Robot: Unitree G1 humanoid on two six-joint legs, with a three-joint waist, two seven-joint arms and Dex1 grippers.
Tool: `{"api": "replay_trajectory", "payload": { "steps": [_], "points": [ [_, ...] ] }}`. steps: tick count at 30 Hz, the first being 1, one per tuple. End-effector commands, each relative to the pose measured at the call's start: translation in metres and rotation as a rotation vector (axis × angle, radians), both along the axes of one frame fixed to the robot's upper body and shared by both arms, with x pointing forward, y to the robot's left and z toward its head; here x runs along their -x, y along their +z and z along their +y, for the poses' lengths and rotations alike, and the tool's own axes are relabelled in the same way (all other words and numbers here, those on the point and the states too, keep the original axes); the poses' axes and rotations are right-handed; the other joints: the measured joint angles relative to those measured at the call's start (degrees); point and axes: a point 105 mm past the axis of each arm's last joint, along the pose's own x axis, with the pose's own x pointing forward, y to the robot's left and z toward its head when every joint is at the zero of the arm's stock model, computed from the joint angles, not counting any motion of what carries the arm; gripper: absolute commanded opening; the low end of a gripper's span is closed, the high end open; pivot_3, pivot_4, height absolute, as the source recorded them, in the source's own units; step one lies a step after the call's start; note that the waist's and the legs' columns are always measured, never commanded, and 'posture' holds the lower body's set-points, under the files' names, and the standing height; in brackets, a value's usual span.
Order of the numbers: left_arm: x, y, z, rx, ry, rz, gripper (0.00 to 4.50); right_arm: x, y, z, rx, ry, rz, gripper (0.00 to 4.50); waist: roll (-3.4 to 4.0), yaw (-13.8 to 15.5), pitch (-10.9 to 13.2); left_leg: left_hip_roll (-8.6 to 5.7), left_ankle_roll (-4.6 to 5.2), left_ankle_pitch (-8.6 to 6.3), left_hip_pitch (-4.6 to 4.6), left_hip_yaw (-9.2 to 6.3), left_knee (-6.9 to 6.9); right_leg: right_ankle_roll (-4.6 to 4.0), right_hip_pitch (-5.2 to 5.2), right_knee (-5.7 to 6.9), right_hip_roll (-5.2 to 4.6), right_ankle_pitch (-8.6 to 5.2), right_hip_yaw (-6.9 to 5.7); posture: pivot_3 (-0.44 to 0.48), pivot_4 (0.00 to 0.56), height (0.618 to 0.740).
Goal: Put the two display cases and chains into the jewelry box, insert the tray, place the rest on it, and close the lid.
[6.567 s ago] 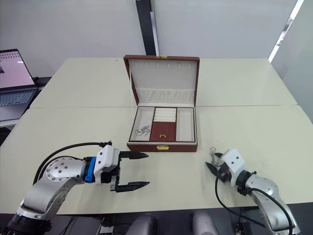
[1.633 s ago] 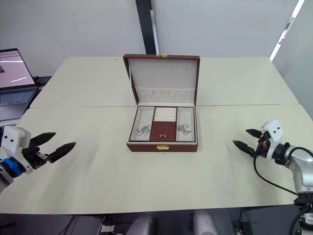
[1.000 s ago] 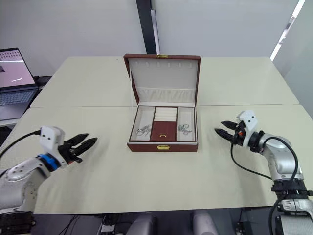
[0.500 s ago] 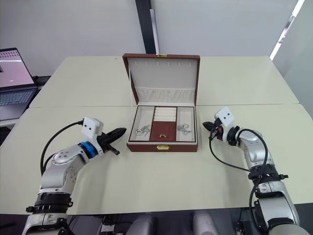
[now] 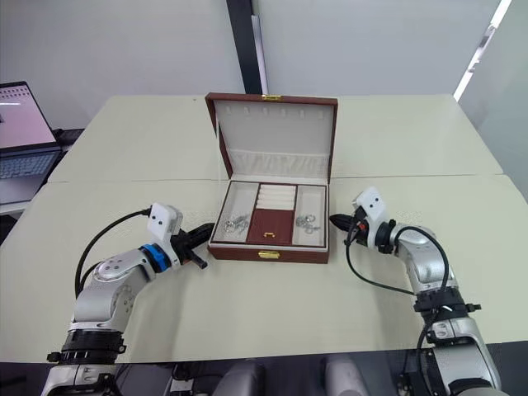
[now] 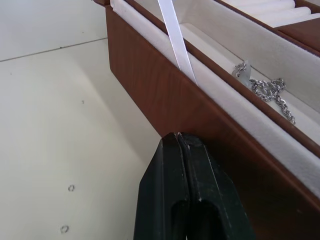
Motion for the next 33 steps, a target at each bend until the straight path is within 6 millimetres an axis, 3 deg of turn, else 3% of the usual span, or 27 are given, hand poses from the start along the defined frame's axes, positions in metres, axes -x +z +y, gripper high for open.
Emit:
{"api": "replay_trajectory", "payload": {
  "steps": [1,12,19,33],
  "points": [
    [0.02,-0.001,-0.03,0.038,-0.168,0.038,0.0,0.017,0.012,0.026,-0.044,0.139,-0.015,0.02,0.0,0.01,0.0,0.0,0.0,0.0,0.0,0.0,0.0,0.0,0.0,0.0,0.0,0.0,0.0,0.0,0.15,0.74],
    [0.049,-0.009,-0.03,0.044,-0.197,0.12,0.0,0.044,0.003,0.028,-0.056,0.158,0.043,0.02,0.03,-0.01,-0.03,0.01,0.01,-0.01,0.03,0.0,-0.04,0.0,0.04,-0.02,0.0,-0.01,0.01,0.0,0.15,0.74],
    [0.07,-0.013,-0.04,0.071,-0.228,0.175,0.0,0.056,-0.003,0.025,-0.055,0.14,0.067,0.02,0.07,0.06,-0.05,0.0,0.01,-0.01,0.09,0.01,-0.02,0.0,0.11,-0.04,-0.02,-0.01,0.02,0.0,0.15,0.74],
    [0.069,-0.015,-0.033,0.054,-0.197,0.174,0.0,0.058,-0.005,0.025,-0.057,0.128,0.074,0.02,0.08,0.13,-0.08,-0.01,0.01,-0.01,0.13,0.02,-0.03,0.0,0.16,-0.04,-0.02,-0.01,0.01,0.0,0.15,0.74]
  ]
}}
